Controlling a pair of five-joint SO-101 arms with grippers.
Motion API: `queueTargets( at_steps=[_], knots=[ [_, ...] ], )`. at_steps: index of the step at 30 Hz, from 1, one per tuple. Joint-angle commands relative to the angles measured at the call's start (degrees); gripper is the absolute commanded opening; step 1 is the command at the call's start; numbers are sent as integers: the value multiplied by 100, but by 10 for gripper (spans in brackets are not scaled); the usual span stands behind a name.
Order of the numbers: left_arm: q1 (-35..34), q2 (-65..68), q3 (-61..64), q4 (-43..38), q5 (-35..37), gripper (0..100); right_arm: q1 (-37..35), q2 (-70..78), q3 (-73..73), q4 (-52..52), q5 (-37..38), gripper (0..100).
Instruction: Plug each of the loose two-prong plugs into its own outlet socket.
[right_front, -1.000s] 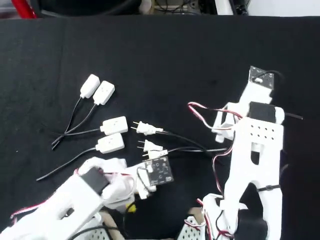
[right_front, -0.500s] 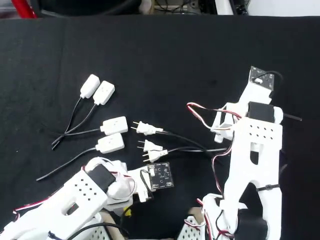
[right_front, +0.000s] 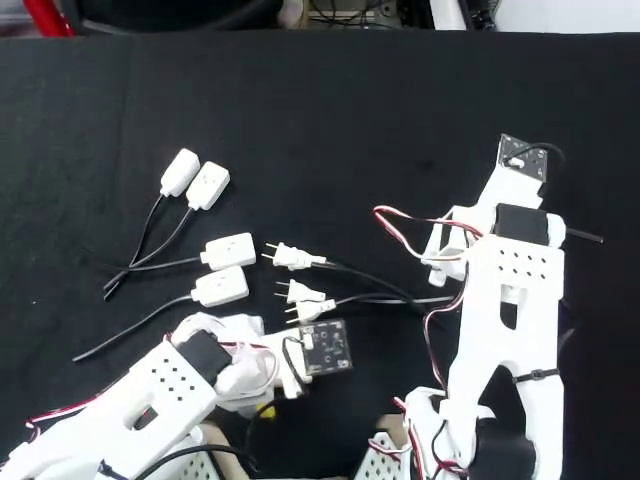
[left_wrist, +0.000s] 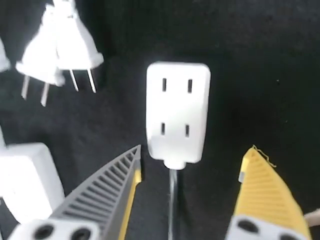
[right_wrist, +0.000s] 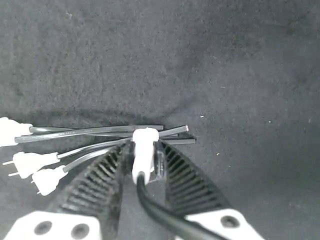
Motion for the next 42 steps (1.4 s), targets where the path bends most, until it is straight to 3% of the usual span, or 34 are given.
queueTargets(
  at_steps=[1,6,10,21,24,29,35,42],
  knots=[
    [4,18,-40,-185,-352,305,-53,4,-48,-79,9,11],
    [84,18,-110,-220,-246,239,-53,4,-40,-79,9,11],
    [699,18,-110,-149,141,143,-44,4,-22,-79,9,11],
    [1024,26,-418,18,985,142,-53,-4,-13,-35,9,11],
    [980,26,-312,-70,958,161,-53,-4,4,-35,9,11],
    [602,-26,-681,413,527,308,-53,-22,84,-35,9,11],
    [75,26,-822,325,-220,281,-62,-13,84,-35,9,11],
    [541,26,127,-413,-299,278,-62,-13,84,-35,9,11]
  ],
)
